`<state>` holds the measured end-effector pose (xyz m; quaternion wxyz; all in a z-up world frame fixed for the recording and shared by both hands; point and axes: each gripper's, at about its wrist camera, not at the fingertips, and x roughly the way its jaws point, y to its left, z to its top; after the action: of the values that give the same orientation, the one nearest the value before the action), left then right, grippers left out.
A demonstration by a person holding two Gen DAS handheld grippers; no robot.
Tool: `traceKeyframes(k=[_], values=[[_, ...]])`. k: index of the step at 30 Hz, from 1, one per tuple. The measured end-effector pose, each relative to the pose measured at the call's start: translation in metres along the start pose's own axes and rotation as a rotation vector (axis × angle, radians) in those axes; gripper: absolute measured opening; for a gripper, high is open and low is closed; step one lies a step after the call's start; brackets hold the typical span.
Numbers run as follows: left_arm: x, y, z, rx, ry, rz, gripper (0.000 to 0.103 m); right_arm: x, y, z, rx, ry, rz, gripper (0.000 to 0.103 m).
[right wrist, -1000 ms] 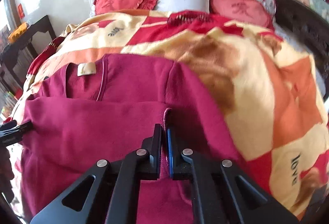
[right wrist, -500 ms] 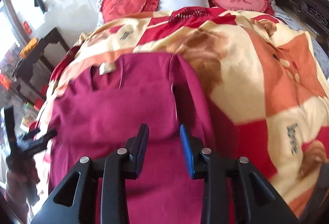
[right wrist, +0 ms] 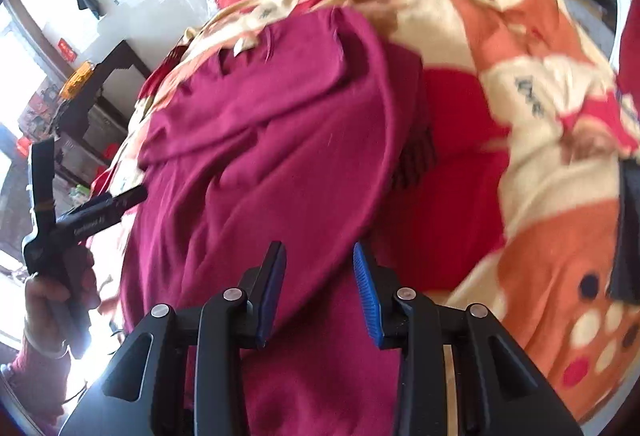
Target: Fold small clothes
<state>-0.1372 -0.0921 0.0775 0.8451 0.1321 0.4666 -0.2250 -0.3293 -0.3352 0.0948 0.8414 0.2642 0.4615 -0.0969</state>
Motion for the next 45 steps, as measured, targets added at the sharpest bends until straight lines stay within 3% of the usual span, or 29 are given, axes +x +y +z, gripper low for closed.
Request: traceKeyframes(k=[10, 18, 20, 22, 32, 42, 45], values=[[-0.014, -0.010, -0.024, 0.018, 0.006, -0.010, 0.103, 0.029, 0.015, -0.041, 0.030, 0.100, 0.068, 0.017], [-0.014, -0.006, -0.026, 0.008, 0.007, -0.008, 0.103, 0.046, 0.022, -0.043, 0.083, 0.088, 0.121, 0.016], [-0.013, -0.004, -0.026, 0.005, 0.008, -0.007, 0.103, 0.045, 0.024, -0.041, 0.079, 0.073, 0.118, 0.005], [-0.012, -0.001, -0.026, -0.005, 0.009, -0.011, 0.103, 0.040, 0.029, -0.035, 0.066, 0.046, 0.116, 0.000], [-0.010, 0.020, -0.023, -0.049, 0.008, -0.012, 0.103, 0.052, 0.087, 0.026, -0.118, 0.003, 0.144, 0.000], [0.004, 0.037, -0.016, -0.094, 0.028, -0.022, 0.103, 0.150, 0.090, 0.081, -0.004, 0.149, 0.238, 0.000], [0.008, 0.034, -0.011, -0.092, 0.014, -0.042, 0.103, 0.147, 0.083, 0.084, 0.049, 0.141, 0.296, 0.009]])
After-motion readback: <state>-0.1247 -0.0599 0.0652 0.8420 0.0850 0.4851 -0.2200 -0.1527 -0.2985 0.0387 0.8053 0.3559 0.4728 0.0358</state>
